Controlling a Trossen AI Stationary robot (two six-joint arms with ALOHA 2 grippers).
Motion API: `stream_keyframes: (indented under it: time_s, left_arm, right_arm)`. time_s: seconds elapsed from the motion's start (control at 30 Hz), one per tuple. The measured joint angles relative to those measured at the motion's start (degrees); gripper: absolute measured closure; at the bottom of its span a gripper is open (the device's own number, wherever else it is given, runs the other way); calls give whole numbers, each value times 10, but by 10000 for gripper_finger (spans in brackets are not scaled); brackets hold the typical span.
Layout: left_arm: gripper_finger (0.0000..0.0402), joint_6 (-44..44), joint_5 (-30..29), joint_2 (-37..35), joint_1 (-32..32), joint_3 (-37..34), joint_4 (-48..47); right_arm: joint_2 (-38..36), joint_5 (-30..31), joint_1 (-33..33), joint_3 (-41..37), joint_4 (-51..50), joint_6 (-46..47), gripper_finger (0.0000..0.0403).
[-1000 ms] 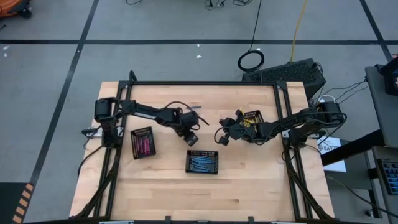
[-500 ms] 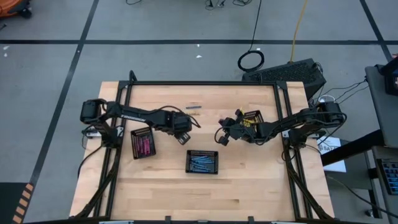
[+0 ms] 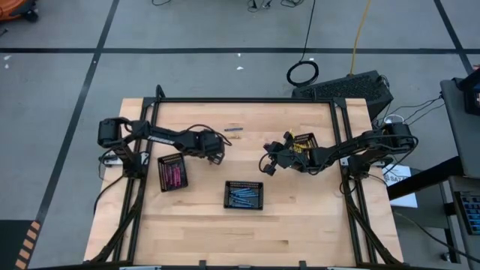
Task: Sort crayons
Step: Put the red crayon into the left black basket
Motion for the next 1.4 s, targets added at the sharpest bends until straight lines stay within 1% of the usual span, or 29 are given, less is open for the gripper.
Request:
stream_keyframes:
  time_s: [0.1,0.2,0.33,0.47,0.53,0.63,0.73,0.87,0.93,1.0,1.1,1.17,1.23,1.3,1.4]
  left_arm:
    - [206,3,14,0,5,-9,15]
    - [247,16,24,-2,7,-15,17]
    - [313,41,33,-2,7,-15,19]
    - [382,56,24,-2,7,-14,19]
    - [392,72,22,-9,7,-11,13]
    - [391,92,13,-33,4,4,2]
    - [396,106,-8,-87,-13,22,-1]
    - [397,101,-50,-176,-61,32,-7]
    - [397,70,-80,-223,-93,35,-40]
    - [398,13,-118,-261,-129,35,-117]
    - [398,-132,-149,-297,-183,34,-257]
    - [398,-237,-150,-306,-218,24,-330]
    - [398,-329,-144,-306,-246,9,-370]
    - [398,-403,-130,-306,-265,-14,-377]
    - [397,-480,-91,-301,-276,-55,-375]
  right_arm:
    - [0,0,0,0,0,3,401]
    - [0,0,0,0,0,3,401]
    - [0,0,0,0,0,3,401]
    - [0,0,0,0,0,3,401]
    - [0,0,0,0,0,3,401]
    - [0,0,0,0,0,3,401]
    - [0,0,0,0,0,3,401]
    - [0,0,0,0,0,8,401]
    - [0,0,0,0,0,15,401]
    - [0,0,0,0,0,18,401]
    - [0,0,0,0,0,18,401]
    - [0,0,0,0,1,18,401]
    - [0,0,0,0,6,16,401]
    - [0,0,0,0,12,16,401]
    - [0,0,0,0,26,14,401]
